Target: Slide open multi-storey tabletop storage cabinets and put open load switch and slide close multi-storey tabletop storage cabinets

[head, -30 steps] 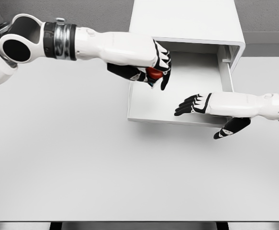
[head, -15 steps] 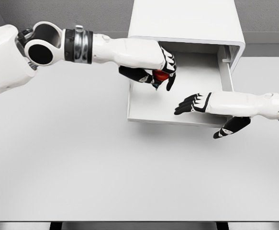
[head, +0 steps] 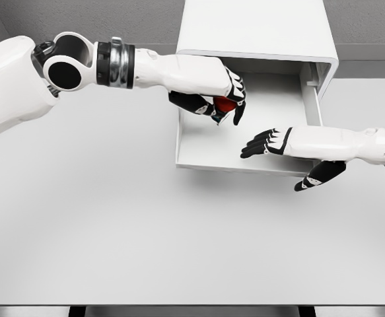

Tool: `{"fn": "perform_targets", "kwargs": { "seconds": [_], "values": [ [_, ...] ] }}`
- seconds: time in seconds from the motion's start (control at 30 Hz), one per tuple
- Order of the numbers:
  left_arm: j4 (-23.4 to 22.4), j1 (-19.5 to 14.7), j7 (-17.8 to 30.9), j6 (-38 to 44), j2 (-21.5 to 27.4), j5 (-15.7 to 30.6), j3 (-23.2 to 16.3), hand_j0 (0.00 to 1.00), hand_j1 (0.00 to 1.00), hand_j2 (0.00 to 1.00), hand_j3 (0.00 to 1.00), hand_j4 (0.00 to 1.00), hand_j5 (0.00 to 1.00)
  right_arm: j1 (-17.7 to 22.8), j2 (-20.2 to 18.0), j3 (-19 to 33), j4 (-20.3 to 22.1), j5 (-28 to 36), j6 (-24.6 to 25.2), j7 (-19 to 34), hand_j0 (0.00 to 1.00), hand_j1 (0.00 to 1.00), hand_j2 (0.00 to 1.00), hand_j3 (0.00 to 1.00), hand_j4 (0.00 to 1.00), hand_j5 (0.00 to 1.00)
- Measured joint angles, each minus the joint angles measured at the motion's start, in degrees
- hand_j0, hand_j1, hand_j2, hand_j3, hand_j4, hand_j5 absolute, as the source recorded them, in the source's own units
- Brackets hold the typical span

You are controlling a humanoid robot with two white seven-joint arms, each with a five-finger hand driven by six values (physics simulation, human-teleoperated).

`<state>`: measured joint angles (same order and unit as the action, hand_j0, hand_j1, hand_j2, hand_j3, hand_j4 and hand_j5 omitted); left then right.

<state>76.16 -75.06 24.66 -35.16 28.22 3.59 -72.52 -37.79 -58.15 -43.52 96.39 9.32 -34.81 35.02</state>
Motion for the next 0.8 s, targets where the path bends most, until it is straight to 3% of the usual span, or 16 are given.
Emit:
{"fn": "perform_targets", "kwargs": {
  "seconds": [0.03,0.07,0.1,0.37,0.53,0.63,0.7,0.8],
  "values": [
    [-0.10,0.09,-0.01,0.01,0.01,0.00,0.00,0.51,0.51,0.51,0.51,0.51,0.51,0.00,0.01,0.00,0.00,0.01,0.02,0.00,1.00,1.00,1.00,1.00,1.00,1.00],
    [-0.16,0.09,-0.03,0.01,0.03,-0.01,0.01,0.82,0.82,0.82,0.82,0.82,0.82,0.00,0.01,0.01,-0.01,0.00,0.02,0.00,1.00,1.00,1.00,1.00,1.00,1.00],
    [-0.21,0.09,-0.09,0.01,0.02,-0.02,0.04,1.00,1.00,1.00,1.00,1.00,1.00,0.00,0.02,0.01,-0.01,-0.01,0.03,0.00,1.00,1.00,1.00,1.00,1.00,1.00],
    [1.38,0.09,-0.46,0.03,0.07,0.24,0.81,1.00,1.00,1.00,1.00,1.00,1.00,0.00,0.05,0.03,-0.03,0.02,0.13,0.00,1.00,1.00,1.00,1.00,1.00,1.00],
    [7.57,0.09,-0.67,0.04,1.72,1.99,0.97,1.00,1.00,1.00,1.00,1.00,1.00,0.09,0.08,0.09,-0.03,0.39,0.36,0.00,1.00,1.00,1.00,1.00,1.00,1.00],
    [13.75,0.96,-0.70,0.02,7.86,5.26,1.65,1.00,1.00,1.00,1.00,1.00,1.00,0.00,0.10,0.06,-0.03,0.32,0.30,0.00,1.00,1.00,1.00,1.00,1.00,1.00],
    [17.00,6.75,-0.74,0.15,13.91,8.36,4.14,1.00,1.00,1.00,1.00,1.00,1.00,0.00,0.17,0.08,-0.08,0.34,0.39,0.00,1.00,1.00,1.00,1.00,1.00,1.00],
    [19.58,19.52,-0.73,0.10,23.14,11.86,11.97,1.00,1.00,1.00,1.00,1.00,1.00,0.00,0.35,0.21,-0.21,0.29,0.63,0.00,1.00,1.00,1.00,1.00,1.00,1.00]
  ]
}}
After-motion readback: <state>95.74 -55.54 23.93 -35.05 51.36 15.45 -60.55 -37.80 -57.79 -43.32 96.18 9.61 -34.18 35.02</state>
